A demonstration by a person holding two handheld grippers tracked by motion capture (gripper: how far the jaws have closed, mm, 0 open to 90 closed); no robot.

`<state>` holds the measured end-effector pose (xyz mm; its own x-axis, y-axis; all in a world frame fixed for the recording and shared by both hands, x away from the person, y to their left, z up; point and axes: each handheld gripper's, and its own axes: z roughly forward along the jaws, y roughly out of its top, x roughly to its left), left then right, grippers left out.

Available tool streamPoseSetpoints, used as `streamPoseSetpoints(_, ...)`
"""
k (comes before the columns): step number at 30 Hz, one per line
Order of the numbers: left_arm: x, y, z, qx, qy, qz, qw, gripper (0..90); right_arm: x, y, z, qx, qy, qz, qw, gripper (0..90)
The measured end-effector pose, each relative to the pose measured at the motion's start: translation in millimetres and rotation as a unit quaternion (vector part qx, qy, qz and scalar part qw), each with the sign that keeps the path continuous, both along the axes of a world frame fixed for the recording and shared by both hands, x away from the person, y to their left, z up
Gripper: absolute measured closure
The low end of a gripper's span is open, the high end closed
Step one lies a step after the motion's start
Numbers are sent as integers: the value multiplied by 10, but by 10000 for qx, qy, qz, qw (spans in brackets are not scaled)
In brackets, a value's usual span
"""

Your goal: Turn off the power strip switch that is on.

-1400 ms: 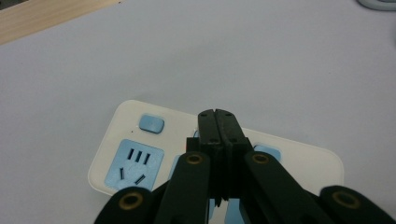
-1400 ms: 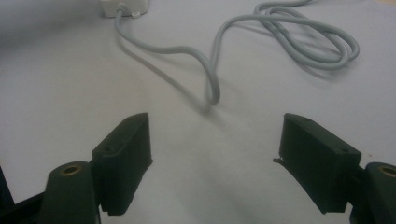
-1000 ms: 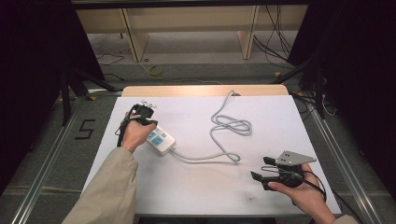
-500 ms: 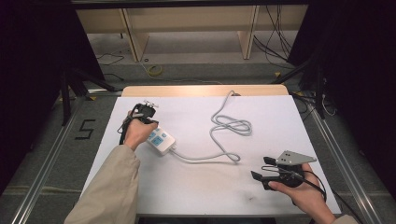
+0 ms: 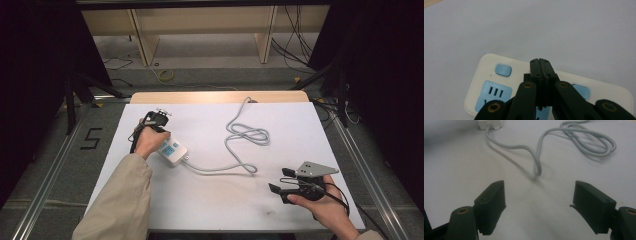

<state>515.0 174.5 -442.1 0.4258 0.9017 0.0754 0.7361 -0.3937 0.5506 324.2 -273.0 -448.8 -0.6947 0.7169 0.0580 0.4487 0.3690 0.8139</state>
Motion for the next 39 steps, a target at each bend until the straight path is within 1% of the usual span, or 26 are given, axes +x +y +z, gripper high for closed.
streamPoseSetpoints(2,4,-9,-7,-28,20,-1,10000,900,-1,0,0,5,-5,4,10000,264)
streamPoseSetpoints(4,10,-14,-15,26,51,-32,10000,900,0,0,0,7,-3,5,10000,266)
streamPoseSetpoints(6,13,-21,-31,19,84,-12,10000,900,0,1,0,3,-5,0,10000,266)
streamPoseSetpoints(12,20,-17,-30,23,108,-7,9999,900,-3,-1,1,6,7,-4,10000,267)
streamPoseSetpoints(16,23,-21,-22,115,153,-45,9998,900,-3,-1,1,6,6,-2,10000,267)
streamPoseSetpoints(20,25,-34,-23,156,145,-51,9998,899,-5,0,0,2,14,-2,10000,267)
streamPoseSetpoints(29,43,-53,-14,228,219,-53,9995,900,-8,1,1,-12,8,2,10000,268)
streamPoseSetpoints(34,56,-82,-6,357,269,-100,9990,900,-6,-2,0,-24,7,-7,10000,269)
streamPoseSetpoints(35,60,-81,-7,266,297,-77,9992,900,-6,-2,1,-17,6,-12,10000,269)
streamPoseSetpoints(36,65,-77,-9,16,421,-119,9990,900,-7,-2,1,-17,4,-14,10000,269)
streamPoseSetpoints(37,67,-83,-11,61,383,-114,9992,900,-7,-2,2,-20,3,-13,10000,269)
streamPoseSetpoints(38,64,-103,-10,150,371,-88,9992,900,-8,-2,2,-18,4,-14,10000,269)
streamPoseSetpoints(39,57,-148,-11,328,318,-116,9989,900,-8,-2,2,-20,0,-15,10000,269)
